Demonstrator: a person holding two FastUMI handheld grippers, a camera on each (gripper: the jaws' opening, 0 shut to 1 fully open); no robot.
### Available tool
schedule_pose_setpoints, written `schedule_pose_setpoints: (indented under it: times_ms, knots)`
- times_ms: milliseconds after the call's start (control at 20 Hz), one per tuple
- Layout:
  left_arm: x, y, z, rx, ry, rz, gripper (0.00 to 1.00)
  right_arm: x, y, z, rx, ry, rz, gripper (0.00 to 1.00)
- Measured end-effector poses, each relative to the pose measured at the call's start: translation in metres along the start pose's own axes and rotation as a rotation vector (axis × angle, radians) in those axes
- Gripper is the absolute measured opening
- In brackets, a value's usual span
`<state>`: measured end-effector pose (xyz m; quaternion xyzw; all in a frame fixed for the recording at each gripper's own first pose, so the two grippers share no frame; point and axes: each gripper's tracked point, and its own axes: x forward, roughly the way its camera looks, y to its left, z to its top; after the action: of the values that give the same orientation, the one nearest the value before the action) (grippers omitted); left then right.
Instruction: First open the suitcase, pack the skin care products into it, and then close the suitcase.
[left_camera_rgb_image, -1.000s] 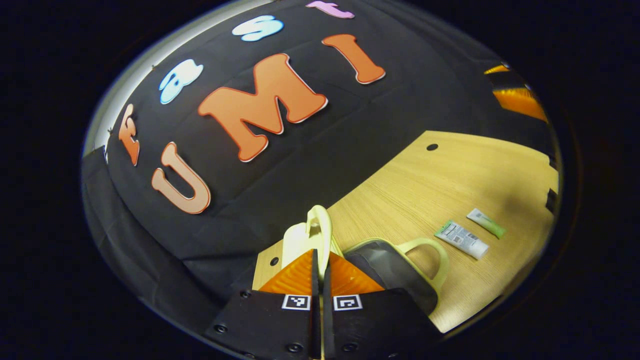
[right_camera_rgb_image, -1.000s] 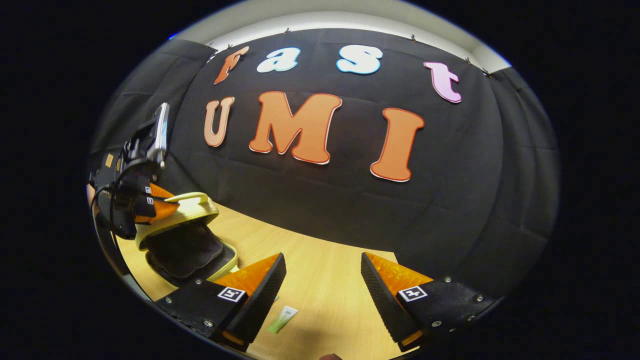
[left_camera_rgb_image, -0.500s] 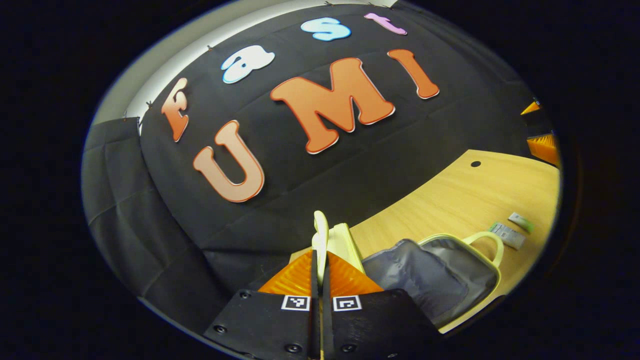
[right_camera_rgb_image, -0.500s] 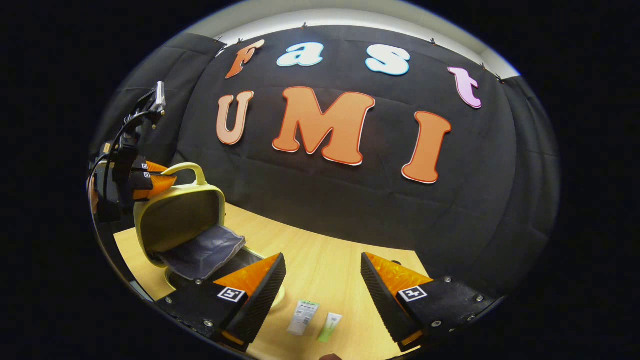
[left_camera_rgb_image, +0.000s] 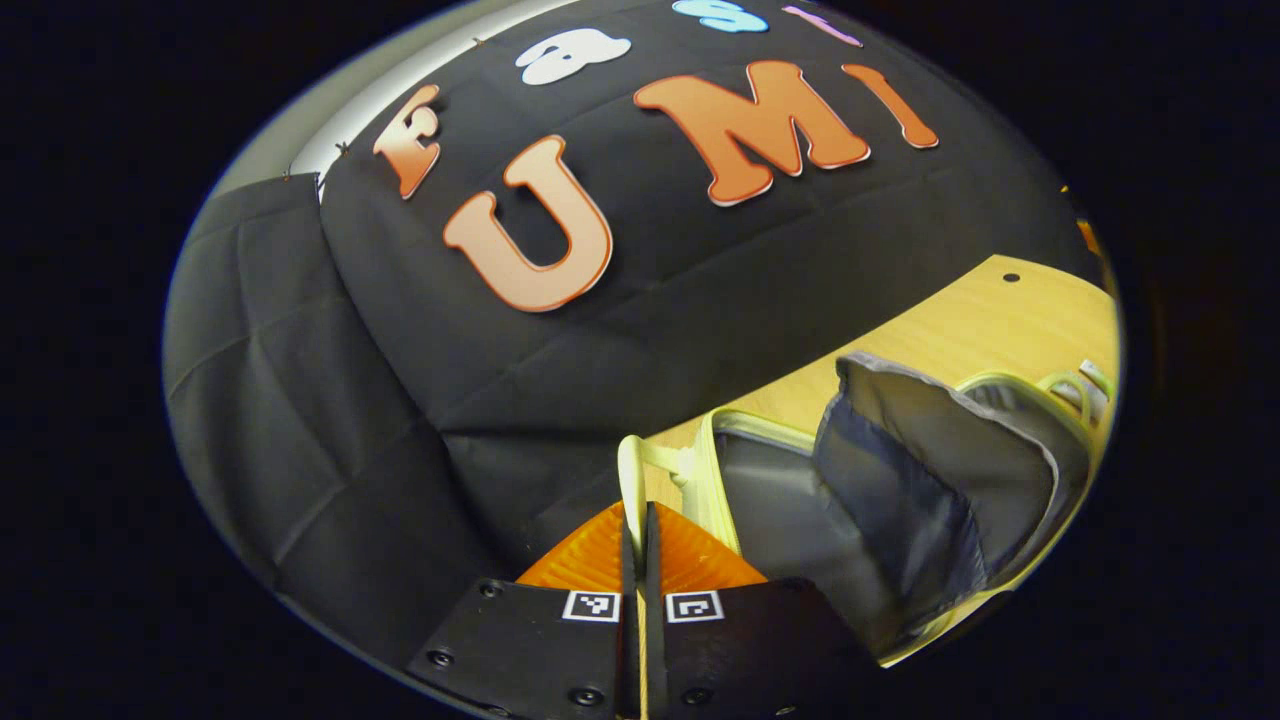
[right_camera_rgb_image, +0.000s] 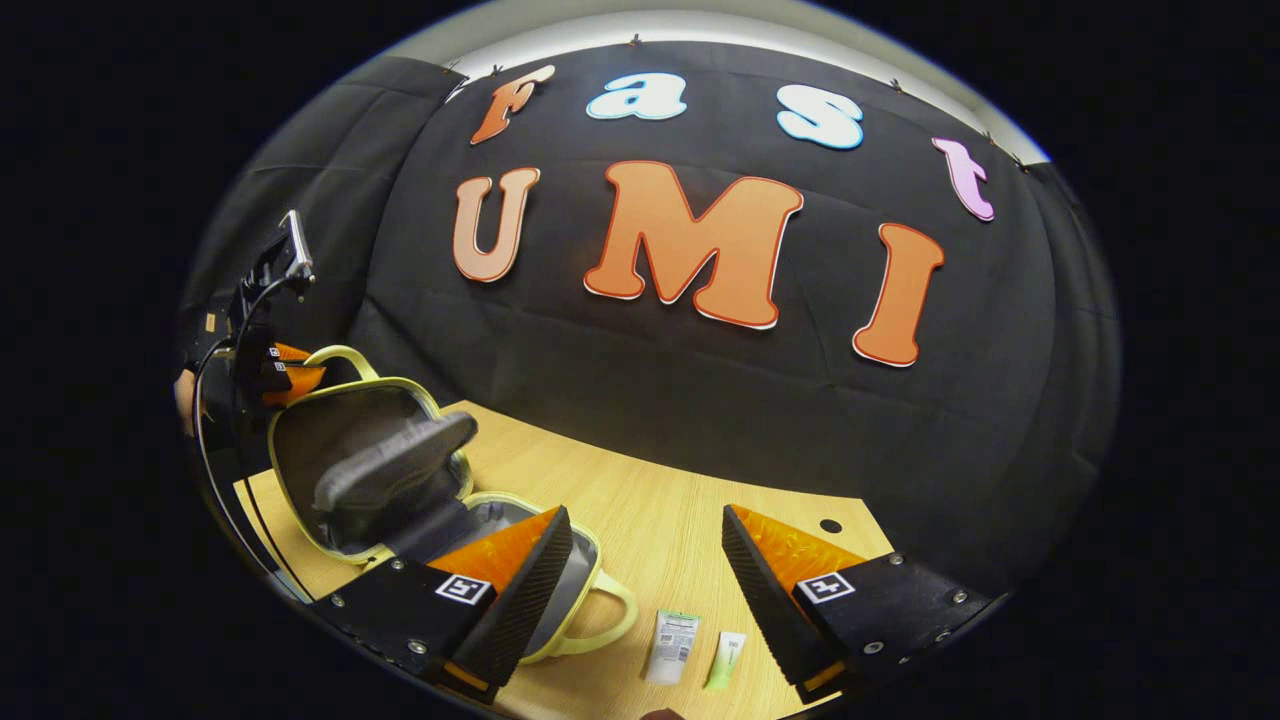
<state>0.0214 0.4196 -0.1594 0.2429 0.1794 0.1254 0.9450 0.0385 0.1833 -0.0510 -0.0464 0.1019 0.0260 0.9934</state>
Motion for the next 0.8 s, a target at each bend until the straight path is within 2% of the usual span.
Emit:
schedule_pose_setpoints:
  times_ms: [150,350,450,500,600,700,750,800]
  knots:
    - [0.030,0.007,-0.056,-0.018,0.106,-0.004,0.02,-0.002,-0.003,-0.007,-0.008,0.027,-0.025,0.95]
    - [0.052,0.003,-0.104,-0.071,0.200,-0.004,0.02,-0.003,-0.008,-0.017,-0.017,0.052,-0.044,0.95]
    - [0.053,0.002,-0.128,-0.056,0.252,0.018,0.14,-0.003,-0.008,-0.021,-0.010,0.060,-0.046,0.96]
    - [0.050,0.006,-0.132,-0.027,0.262,0.068,0.19,-0.004,-0.010,-0.025,-0.009,0.072,-0.045,0.95]
    - [0.045,0.006,-0.102,0.002,0.166,0.094,0.18,-0.006,-0.014,-0.028,-0.018,0.071,-0.050,0.96]
    - [0.029,-0.012,-0.062,-0.001,0.082,0.085,0.37,-0.008,-0.019,-0.033,-0.017,0.077,-0.048,0.96]
    - [0.017,-0.031,-0.039,-0.010,0.040,0.055,0.35,-0.009,-0.023,-0.035,-0.012,0.080,-0.052,0.96]
    - [-0.001,-0.055,-0.012,-0.029,-0.013,0.027,0.61,-0.010,-0.027,-0.039,-0.006,0.081,-0.053,0.96]
